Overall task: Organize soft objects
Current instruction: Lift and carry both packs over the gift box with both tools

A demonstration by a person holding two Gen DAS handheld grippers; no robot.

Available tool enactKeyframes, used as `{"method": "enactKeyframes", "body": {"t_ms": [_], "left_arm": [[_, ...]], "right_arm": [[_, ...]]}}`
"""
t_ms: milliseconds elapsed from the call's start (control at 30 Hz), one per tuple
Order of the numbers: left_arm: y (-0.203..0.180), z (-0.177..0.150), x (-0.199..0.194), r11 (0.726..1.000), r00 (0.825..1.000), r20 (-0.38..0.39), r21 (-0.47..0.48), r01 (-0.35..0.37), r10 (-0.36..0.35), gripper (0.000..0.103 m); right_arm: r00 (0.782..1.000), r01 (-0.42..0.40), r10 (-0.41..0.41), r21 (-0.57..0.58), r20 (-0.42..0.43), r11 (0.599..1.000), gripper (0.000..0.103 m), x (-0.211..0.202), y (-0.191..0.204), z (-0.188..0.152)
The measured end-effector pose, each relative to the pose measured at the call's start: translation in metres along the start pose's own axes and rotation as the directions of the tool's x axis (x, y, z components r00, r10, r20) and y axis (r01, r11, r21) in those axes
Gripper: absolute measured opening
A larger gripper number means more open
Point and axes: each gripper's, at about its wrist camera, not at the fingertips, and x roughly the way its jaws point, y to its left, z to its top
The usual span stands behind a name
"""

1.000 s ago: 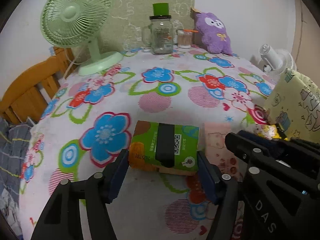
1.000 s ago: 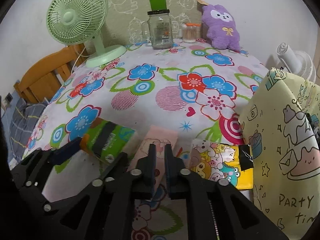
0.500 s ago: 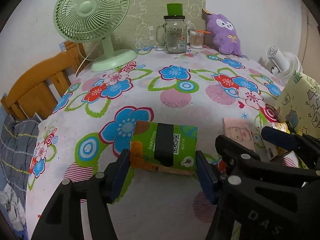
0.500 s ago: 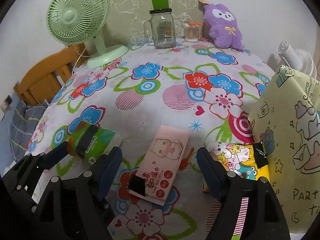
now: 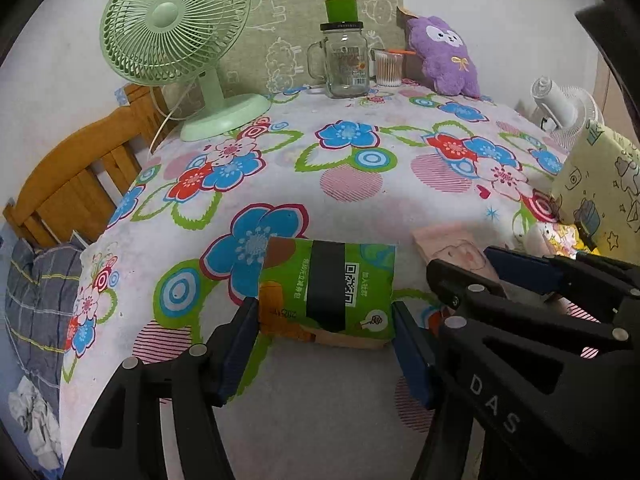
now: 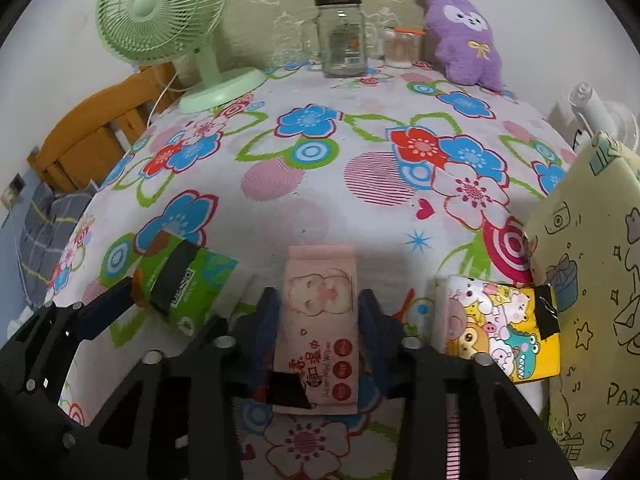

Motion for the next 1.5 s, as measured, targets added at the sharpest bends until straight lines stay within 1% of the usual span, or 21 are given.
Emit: {"method": "enactKeyframes", "body": {"t_ms": [167,467,967,1500], "left_arm": [[0.0,-0.003,-0.003,1.0,1.0,-0.001,0.003,-0.005,0.005,0.067],[0.004,-0.008,-0.016,0.997,1.0,-0.001,-0.069,0.028,-0.028,0.065],[-0.008,-0.006,-0.062,0.993,0.996,0.087,-0.106,0.043,-0.034,0.065],[-0.029,-0.004,-0.122,0.992,0.983,0.179,-0.12,0.049,-0.027,0.065]], "right_arm": [[1.0,-0.01,0.01,-0.013,0.001,1.0,0.04,-0.002,0.001,-0.003],[1.0,-0.013,0.013,-0.037,0.021,0.999,0.039,-0.016,0.006,-0.006],[0.994,-0.001,0.009,-0.069,0.11,0.998,0.039,-0.069,0.006,-0.009],[0.977,0.014,0.002,-0.074,0.214,0.997,0.039,-0.138,-0.005,-0.017]]}}
